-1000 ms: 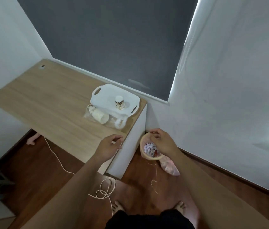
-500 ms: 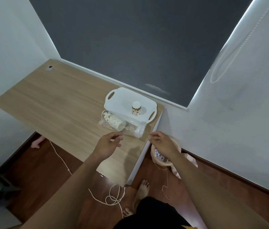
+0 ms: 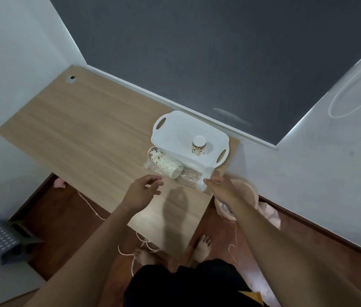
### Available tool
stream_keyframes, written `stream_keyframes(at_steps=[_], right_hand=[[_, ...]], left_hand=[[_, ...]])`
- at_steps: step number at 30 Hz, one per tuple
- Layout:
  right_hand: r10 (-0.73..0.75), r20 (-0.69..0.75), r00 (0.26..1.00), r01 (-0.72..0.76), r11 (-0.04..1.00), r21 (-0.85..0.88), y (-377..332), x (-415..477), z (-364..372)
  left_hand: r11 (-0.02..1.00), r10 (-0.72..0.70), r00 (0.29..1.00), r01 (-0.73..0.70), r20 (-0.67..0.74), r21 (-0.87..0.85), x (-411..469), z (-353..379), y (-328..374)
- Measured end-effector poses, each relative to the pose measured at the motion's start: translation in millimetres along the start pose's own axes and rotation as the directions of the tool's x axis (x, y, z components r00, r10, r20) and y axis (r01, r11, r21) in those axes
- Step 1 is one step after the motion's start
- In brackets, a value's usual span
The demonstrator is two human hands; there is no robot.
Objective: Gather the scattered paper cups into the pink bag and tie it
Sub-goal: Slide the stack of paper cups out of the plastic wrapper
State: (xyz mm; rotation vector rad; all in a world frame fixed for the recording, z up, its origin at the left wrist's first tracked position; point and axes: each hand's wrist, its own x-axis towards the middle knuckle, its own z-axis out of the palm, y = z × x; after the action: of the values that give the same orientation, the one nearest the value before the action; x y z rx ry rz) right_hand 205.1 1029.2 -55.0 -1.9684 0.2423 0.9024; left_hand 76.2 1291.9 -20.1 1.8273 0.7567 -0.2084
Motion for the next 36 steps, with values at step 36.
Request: stream_keyframes(at_steps=[36], right_hand=[[-0.321,-0.116,0.940,0.333,0.937,0.106,-139.4,-93.9,80.3]], left_hand=[[0.704,0.304,0.677,-0.634,0.670,0.321,116.8,-89.5,-0.9]])
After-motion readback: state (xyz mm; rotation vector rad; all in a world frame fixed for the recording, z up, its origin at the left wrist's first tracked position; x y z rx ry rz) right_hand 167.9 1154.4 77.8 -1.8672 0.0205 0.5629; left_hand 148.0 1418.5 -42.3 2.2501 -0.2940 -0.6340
